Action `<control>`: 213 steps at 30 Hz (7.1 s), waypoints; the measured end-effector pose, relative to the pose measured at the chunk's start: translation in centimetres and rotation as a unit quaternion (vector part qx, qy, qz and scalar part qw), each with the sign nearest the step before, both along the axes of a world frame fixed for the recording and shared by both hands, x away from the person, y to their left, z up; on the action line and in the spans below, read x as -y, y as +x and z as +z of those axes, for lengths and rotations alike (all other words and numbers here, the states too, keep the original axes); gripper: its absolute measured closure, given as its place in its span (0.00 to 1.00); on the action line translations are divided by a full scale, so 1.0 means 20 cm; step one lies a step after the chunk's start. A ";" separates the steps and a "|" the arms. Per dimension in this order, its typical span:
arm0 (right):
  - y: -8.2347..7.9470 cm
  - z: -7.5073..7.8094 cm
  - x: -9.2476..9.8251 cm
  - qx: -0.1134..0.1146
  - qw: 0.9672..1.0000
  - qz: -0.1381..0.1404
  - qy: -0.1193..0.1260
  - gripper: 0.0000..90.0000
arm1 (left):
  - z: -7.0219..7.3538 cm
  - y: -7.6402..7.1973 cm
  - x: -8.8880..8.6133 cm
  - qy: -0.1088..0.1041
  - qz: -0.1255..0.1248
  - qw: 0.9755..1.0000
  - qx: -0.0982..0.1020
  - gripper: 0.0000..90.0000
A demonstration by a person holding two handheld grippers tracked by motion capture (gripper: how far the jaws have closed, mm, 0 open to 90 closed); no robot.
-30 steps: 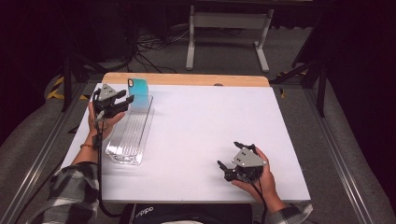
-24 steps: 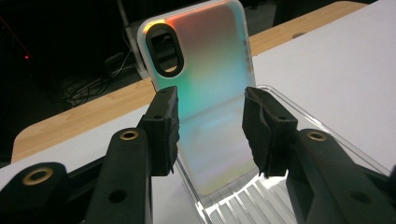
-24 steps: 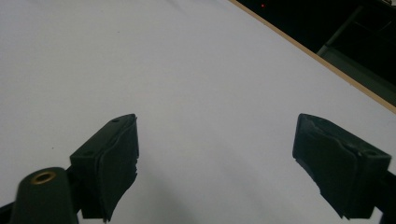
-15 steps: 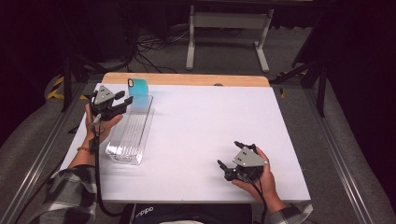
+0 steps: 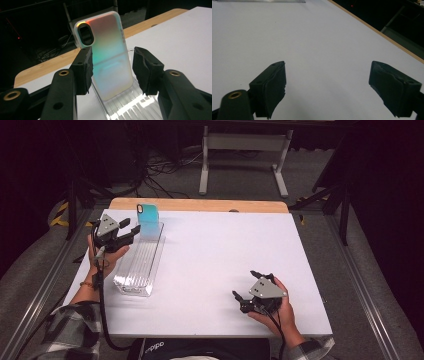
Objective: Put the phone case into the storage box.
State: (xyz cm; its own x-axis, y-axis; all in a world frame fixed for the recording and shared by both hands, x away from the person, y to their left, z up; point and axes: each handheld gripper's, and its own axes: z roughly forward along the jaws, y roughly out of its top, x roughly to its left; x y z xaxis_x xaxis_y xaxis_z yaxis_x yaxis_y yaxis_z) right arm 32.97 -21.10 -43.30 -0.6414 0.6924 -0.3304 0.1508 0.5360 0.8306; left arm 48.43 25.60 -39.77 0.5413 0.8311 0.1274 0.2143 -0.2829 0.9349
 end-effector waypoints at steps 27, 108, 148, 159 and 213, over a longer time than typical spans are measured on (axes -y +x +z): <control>-0.01 0.02 0.01 0.010 1.000 0.001 0.011 0.16 | 0.04 -0.14 0.03 -0.008 -0.018 1.000 0.016 0.30; -0.05 0.08 0.02 0.047 0.998 0.010 0.036 0.11 | 0.08 -0.55 0.16 -0.022 -0.117 0.990 0.072 0.03; -0.08 0.10 0.00 0.051 0.997 0.022 0.045 0.10 | 0.05 -0.70 0.28 -0.036 -0.151 0.985 0.079 0.03; -0.10 0.10 0.01 0.050 0.998 0.019 0.044 0.10 | 0.02 -0.72 0.32 -0.032 -0.165 0.983 0.075 0.03; -0.13 0.08 0.01 0.062 0.997 0.020 0.030 0.06 | -0.16 -0.76 0.30 -0.008 -0.191 0.981 0.021 0.04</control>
